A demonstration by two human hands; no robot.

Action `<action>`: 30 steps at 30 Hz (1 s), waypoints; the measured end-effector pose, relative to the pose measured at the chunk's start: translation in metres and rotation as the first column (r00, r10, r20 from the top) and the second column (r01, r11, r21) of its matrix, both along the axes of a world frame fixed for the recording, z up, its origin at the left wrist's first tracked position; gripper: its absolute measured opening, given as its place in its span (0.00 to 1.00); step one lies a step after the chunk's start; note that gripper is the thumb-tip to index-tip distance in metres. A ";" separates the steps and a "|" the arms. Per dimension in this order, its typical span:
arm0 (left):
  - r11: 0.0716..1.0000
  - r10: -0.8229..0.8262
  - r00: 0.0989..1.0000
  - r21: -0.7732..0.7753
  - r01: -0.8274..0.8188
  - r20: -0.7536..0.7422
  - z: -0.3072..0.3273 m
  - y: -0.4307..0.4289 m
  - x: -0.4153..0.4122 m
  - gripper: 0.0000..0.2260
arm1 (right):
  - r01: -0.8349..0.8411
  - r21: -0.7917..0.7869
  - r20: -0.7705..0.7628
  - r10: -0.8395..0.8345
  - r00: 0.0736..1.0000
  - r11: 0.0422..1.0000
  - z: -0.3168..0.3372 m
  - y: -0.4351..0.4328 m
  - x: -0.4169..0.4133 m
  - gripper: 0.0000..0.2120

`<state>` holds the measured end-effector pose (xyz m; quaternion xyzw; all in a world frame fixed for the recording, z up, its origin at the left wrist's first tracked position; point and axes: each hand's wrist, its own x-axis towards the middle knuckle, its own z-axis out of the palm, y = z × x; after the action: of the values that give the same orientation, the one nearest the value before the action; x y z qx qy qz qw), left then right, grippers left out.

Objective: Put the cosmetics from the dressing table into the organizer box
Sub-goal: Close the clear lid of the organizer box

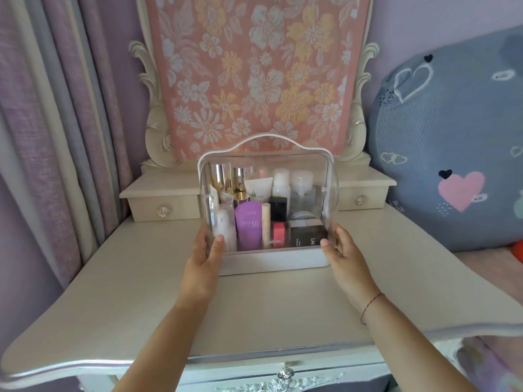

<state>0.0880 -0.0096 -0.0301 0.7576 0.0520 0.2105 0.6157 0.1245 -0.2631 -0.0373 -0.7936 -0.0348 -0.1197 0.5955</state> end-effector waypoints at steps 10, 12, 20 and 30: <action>0.992 -0.062 0.992 0.115 0.050 0.108 -0.003 0.006 0.001 0.10 | -0.053 -0.058 -0.042 0.051 0.998 0.997 0.003 -0.009 0.007 0.29; 0.992 -0.065 0.992 0.119 0.052 0.112 -0.002 0.007 0.001 0.08 | -0.066 -0.052 -0.039 0.064 0.997 0.996 0.006 -0.012 0.006 0.28; 0.985 -0.090 0.989 0.154 0.072 0.113 -0.003 0.026 0.005 0.08 | -0.076 -0.107 -0.034 0.073 0.997 0.991 0.007 0.001 0.004 0.27; 0.988 -0.082 0.993 0.137 0.070 0.087 -0.005 0.099 0.000 0.09 | -0.169 -0.132 -0.035 0.166 0.986 0.977 0.001 0.064 0.011 0.26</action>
<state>0.0879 0.0898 -0.0351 0.7880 -0.0197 0.2247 0.5728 0.1350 -0.1995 -0.0363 -0.8274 -0.1024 -0.0573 0.5491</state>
